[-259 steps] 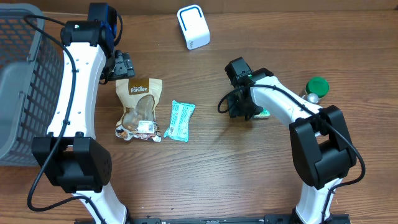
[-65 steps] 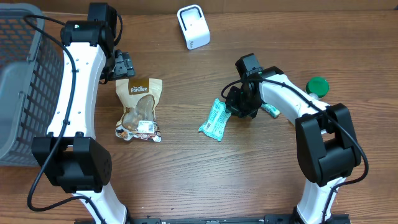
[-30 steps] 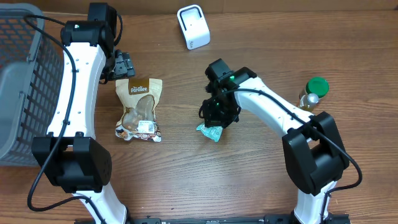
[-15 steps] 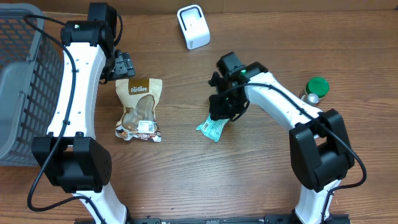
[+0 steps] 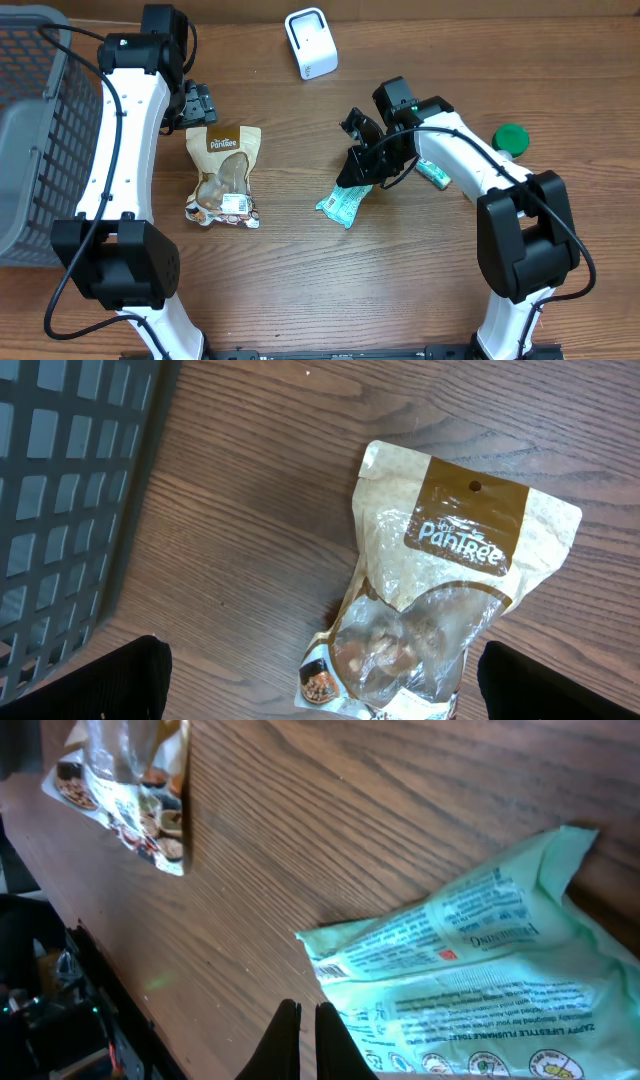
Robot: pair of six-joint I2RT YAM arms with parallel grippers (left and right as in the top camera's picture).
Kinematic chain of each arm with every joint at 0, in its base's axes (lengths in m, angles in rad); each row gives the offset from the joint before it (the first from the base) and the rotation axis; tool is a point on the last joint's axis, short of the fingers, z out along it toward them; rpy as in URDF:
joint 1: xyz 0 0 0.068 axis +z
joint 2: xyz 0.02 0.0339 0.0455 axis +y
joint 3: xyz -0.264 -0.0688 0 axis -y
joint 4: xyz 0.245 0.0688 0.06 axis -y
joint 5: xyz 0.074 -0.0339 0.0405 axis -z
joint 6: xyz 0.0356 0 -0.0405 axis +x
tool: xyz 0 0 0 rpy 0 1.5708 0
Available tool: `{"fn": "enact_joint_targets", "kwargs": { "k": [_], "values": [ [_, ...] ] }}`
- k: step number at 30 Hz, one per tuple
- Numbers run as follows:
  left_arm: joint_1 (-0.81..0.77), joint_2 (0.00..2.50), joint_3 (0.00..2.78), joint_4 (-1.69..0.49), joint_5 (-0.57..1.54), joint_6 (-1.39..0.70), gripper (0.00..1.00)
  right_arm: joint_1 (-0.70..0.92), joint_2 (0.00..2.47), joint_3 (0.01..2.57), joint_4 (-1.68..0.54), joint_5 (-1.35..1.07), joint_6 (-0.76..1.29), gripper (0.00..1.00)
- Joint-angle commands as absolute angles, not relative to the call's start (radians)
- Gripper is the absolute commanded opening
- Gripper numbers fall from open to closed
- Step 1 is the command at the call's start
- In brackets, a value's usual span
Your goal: Scan the item barcode
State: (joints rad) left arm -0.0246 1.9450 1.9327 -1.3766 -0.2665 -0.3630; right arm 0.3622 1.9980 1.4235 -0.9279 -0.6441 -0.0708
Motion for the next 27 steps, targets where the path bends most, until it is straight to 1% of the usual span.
{"fn": "enact_joint_targets", "kwargs": {
  "k": [1, 5, 10, 20, 27],
  "values": [
    [-0.027, 1.935, 1.95, -1.376, -0.27, -0.359, 1.0, 0.338, 1.979, 1.383, -0.914, -0.676, -0.088, 0.04],
    [-0.027, 1.935, 1.95, -1.376, -0.27, -0.359, 1.0, 0.326, 1.979, 1.356, -0.879, -0.688, -0.091, 0.04],
    [-0.027, 1.935, 1.95, -1.376, -0.27, -0.359, 0.99, 0.323, 1.987, 1.335, -0.835, -0.791, -0.14, 0.04],
    [-0.027, 1.935, 1.95, -1.376, -0.27, -0.359, 0.99, 0.333, 2.036, 1.334, -0.815, -0.787, -0.141, 0.04],
    [-0.027, 1.935, 1.95, -1.376, -0.27, -0.359, 1.0, 0.348, 2.11, 1.329, -0.807, -0.787, -0.243, 0.04]
  ]
}}
